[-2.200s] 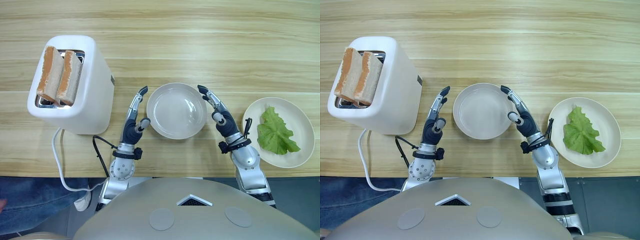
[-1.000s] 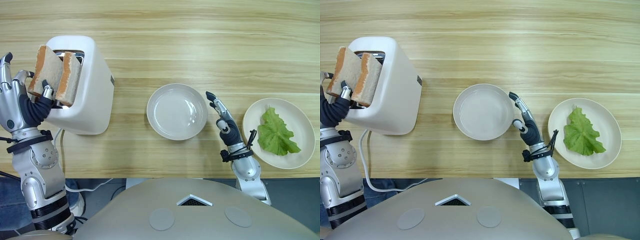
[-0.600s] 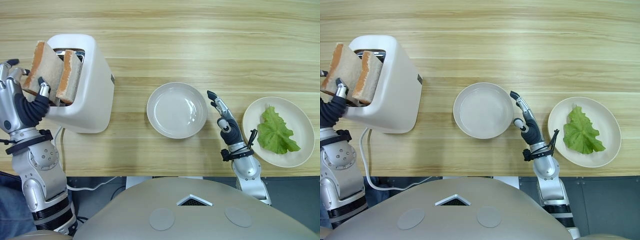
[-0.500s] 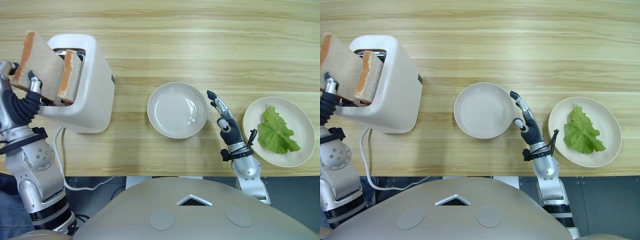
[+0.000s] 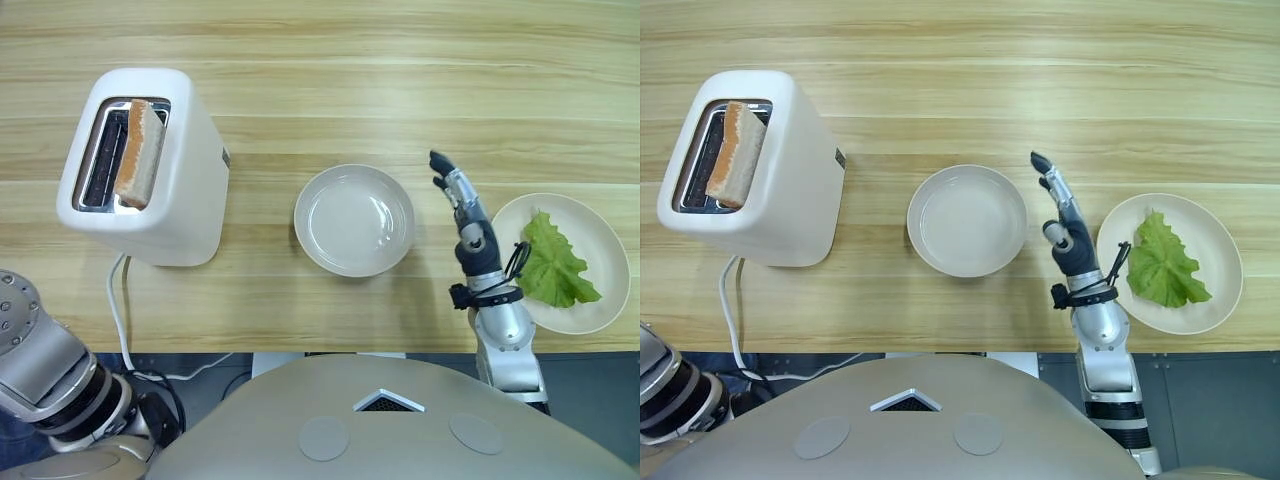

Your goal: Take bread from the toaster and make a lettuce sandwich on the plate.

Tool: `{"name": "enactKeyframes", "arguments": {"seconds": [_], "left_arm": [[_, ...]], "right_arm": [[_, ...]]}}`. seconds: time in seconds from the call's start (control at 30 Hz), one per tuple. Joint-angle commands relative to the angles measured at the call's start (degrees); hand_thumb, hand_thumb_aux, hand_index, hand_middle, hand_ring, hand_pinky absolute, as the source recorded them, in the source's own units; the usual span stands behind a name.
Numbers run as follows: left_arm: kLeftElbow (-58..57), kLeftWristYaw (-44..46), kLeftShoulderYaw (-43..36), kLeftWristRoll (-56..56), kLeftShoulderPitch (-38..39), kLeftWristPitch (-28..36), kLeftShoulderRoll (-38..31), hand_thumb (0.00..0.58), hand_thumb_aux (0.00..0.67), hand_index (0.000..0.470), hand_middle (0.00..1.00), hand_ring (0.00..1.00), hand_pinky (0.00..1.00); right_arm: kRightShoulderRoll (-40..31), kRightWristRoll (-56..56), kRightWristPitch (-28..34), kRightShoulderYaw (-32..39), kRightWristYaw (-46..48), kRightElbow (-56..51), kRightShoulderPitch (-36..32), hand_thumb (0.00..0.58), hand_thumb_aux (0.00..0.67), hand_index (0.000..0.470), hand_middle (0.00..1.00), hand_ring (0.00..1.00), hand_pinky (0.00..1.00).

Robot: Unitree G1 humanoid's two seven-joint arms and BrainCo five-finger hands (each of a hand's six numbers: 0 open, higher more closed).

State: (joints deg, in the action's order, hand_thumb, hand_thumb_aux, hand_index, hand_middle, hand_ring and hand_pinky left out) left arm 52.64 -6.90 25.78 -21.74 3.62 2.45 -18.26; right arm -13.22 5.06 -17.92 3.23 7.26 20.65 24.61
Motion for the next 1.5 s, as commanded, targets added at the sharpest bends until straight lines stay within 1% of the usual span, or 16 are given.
{"name": "enactKeyframes", "arguments": {"seconds": [0.03,0.13,0.23,0.33,0.47,0.57,0.7,0.83,0.97,1.07,1.2,1.33,1.4,1.43,1.47,1.5], "left_arm": [[-1.57,8.53,-17.68,15.15,-1.47,7.74,6.91,0.58,0.67,0.47,1.0,1.0,1.0],[-3.94,11.68,-31.64,20.31,-1.52,11.58,11.72,0.58,0.67,0.47,1.0,1.0,1.0],[-11.11,13.78,-42.29,20.67,-0.38,13.03,14.04,0.58,0.67,0.47,1.0,1.0,1.0],[-19.47,14.69,-48.37,19.38,1.64,11.46,14.65,0.58,0.67,0.47,1.0,1.0,1.0],[-28.5,14.01,-52.62,14.98,4.11,8.23,13.19,0.58,0.67,0.47,1.0,1.0,1.0],[-34.02,12.66,-53.23,10.63,4.76,5.39,11.39,0.58,0.67,0.47,1.0,1.0,1.0],[-36.55,11.61,-51.23,8.23,5.13,3.68,10.01,0.58,0.67,0.47,1.0,1.0,1.0],[-37.0,11.69,-48.95,6.67,4.7,3.26,8.51,0.58,0.67,0.47,1.0,1.0,1.0],[-39.63,11.01,-46.95,6.04,4.22,1.61,7.91,0.58,0.67,0.47,1.0,1.0,1.0],[-43.0,10.36,-46.85,4.58,3.73,0.35,7.68,0.58,0.67,0.47,1.0,1.0,1.0],[-49.75,9.07,-48.25,2.02,2.47,-2.2,7.94,0.58,0.67,0.47,1.0,1.0,1.0],[-55.99,8.3,-50.01,0.36,1.5,-4.93,8.91,0.58,0.67,0.47,1.0,1.0,1.0],[-57.69,7.6,-50.22,-0.32,1.19,-5.73,9.24,0.58,0.67,0.47,1.0,1.0,1.0],[-58.19,7.29,-50.15,-0.51,1.05,-6.13,9.38,0.58,0.67,0.47,1.0,1.0,1.0],[-58.63,6.89,-50.05,-0.76,0.78,-6.43,9.44,0.58,0.67,0.47,1.0,1.0,1.0],[-58.99,6.37,-49.86,-0.89,0.52,-6.86,9.56,0.576,0.617,0.433,1.0,1.0,1.0]], "right_arm": [[-4.93,-1.42,8.69,-7.34,1.83,3.81,-5.34,0.0,0.0,0.0,0.0,0.0,0.0],[-9.93,-1.05,11.32,-13.07,3.3,3.1,-8.9,0.0,0.0,0.0,0.0,0.0,0.0],[-15.78,1.2,11.03,-17.37,5.31,-1.08,-10.25,0.0,0.0,0.0,0.0,0.0,0.0],[-22.63,4.58,9.19,-20.7,7.75,-6.35,-9.74,0.0,0.0,0.0,0.0,0.0,0.0],[-31.01,10.08,5.53,-22.72,10.24,-14.23,-7.94,0.0,0.0,0.0,0.0,0.0,0.0],[-35.91,14.11,2.47,-22.48,10.92,-20.44,-6.55,0.0,0.0,0.0,0.0,0.0,0.0],[-40.29,18.73,-0.77,-20.63,10.93,-26.83,-4.72,0.0,0.0,0.0,0.0,0.0,0.0],[-42.53,21.87,-1.55,-19.17,12.69,-26.32,-1.74,0.0,0.0,0.0,0.0,0.0,0.0],[-45.22,25.31,-0.49,-18.7,14.68,-24.38,0.89,0.0,0.0,0.0,0.0,0.0,0.0],[-46.09,28.9,1.3,-18.22,15.78,-20.98,2.74,0.0,0.0,0.0,0.0,0.0,0.0],[-45.78,35.05,5.02,-17.76,16.8,-15.08,5.58,0.0,0.0,0.0,0.0,0.0,0.0],[-46.61,42.45,9.31,-19.59,18.32,-9.77,9.15,0.0,0.0,0.0,0.0,0.0,0.0],[-46.89,45.13,10.56,-18.8,19.51,-8.81,9.75,0.0,0.0,0.0,0.0,0.0,0.0],[-47.04,46.39,11.01,-18.3,19.83,-8.98,10.03,0.031,0.018,0.013,0.0,0.0,0.0],[-47.14,47.22,11.4,-17.85,20.11,-9.26,10.08,0.049,0.029,0.02,0.0,0.0,0.0],[-47.25,48.34,11.86,-17.61,20.12,-9.55,10.16,0.144,0.089,0.063,0.0,0.0,0.0]]}}
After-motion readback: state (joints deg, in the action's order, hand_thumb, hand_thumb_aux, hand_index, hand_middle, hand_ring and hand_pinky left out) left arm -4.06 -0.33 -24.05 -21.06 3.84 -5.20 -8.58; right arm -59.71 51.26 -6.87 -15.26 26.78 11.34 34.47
